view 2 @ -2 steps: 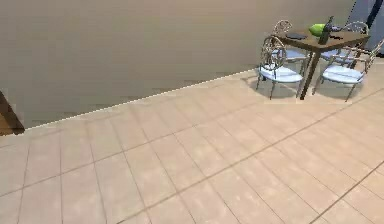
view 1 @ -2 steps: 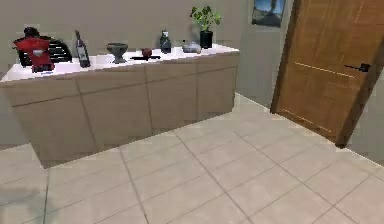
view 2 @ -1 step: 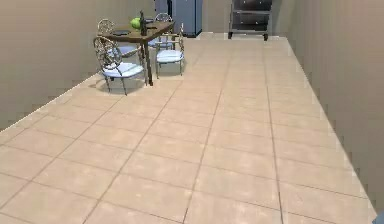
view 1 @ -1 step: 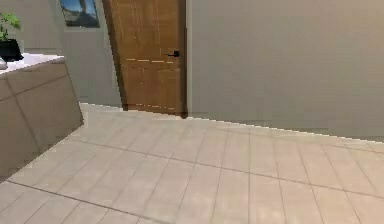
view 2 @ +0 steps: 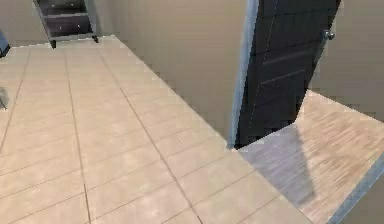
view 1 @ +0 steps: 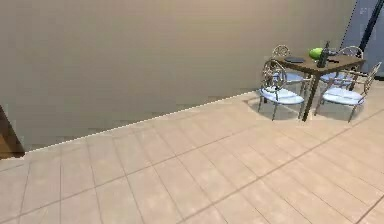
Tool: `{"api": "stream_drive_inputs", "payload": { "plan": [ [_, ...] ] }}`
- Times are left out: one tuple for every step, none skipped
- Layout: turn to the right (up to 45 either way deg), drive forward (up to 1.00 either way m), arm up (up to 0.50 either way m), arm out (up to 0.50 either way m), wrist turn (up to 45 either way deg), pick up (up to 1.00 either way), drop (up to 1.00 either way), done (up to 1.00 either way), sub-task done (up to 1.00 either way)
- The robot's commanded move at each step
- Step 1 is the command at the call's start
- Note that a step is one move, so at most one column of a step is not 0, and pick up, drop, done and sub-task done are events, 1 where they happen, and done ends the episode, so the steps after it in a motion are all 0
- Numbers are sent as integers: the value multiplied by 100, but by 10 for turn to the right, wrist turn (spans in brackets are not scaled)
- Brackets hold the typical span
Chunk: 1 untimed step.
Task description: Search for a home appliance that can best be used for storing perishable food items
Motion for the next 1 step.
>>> {"api": "stream_drive_inputs", "payload": {
  "plan": [
    [450, 0, 0, 0, 0, 0, 0, 0, 0]
  ]
}}
